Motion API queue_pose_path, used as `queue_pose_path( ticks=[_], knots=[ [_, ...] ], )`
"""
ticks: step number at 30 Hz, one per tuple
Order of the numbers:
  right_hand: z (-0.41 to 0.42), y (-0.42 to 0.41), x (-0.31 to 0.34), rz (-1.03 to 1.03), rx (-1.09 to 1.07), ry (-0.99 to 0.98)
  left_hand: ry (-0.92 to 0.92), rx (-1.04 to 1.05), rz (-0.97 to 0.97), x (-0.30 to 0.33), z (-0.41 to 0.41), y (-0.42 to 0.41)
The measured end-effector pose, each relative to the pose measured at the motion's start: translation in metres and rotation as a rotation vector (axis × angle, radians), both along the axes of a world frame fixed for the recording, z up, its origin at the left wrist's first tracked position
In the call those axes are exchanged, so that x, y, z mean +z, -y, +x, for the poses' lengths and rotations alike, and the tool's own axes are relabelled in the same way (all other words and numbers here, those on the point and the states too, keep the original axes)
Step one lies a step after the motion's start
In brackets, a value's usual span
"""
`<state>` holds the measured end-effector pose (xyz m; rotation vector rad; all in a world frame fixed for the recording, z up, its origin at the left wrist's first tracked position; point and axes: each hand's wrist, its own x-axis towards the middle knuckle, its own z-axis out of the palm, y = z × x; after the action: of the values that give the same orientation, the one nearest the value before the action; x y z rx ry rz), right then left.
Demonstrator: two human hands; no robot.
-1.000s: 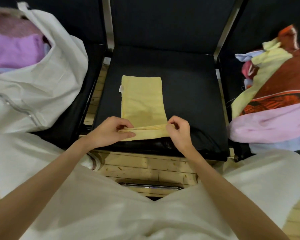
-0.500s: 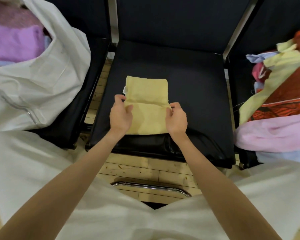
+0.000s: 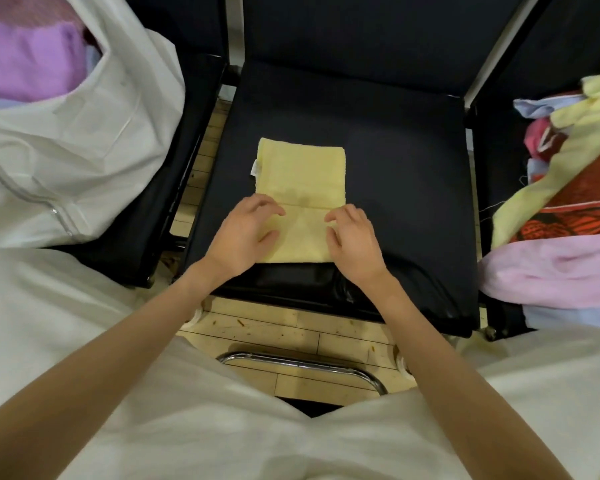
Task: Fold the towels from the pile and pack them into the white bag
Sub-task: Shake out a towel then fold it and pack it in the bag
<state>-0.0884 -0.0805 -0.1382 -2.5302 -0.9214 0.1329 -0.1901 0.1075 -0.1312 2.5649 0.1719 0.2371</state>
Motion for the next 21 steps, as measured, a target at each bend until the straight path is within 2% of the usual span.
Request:
queue_pose_path(
  ticks=[2,5,13,17,21],
  knots=[
    [-0.002,0.007,0.004,-0.066,0.125,-0.082,-0.033,-0.121,0.033,0.004,-0.009,-0.003],
    [0.003,0.016,0.005,-0.232,0.166,-0.173,-0.174,-0.221,0.010,0.011,-0.018,-0.007],
    [0.007,0.026,0.036,-0.344,0.212,-0.391,-0.465,-0.199,-0.016,0.023,-0.010,-0.016],
    [0.002,0.026,0.036,-0.326,0.203,-0.353,-0.407,-0.139,0.113,0.032,-0.004,-0.006],
    [-0.002,0.031,0.037,-0.287,0.110,-0.338,-0.319,-0.076,-0.002,0.046,-0.011,-0.002]
  ],
)
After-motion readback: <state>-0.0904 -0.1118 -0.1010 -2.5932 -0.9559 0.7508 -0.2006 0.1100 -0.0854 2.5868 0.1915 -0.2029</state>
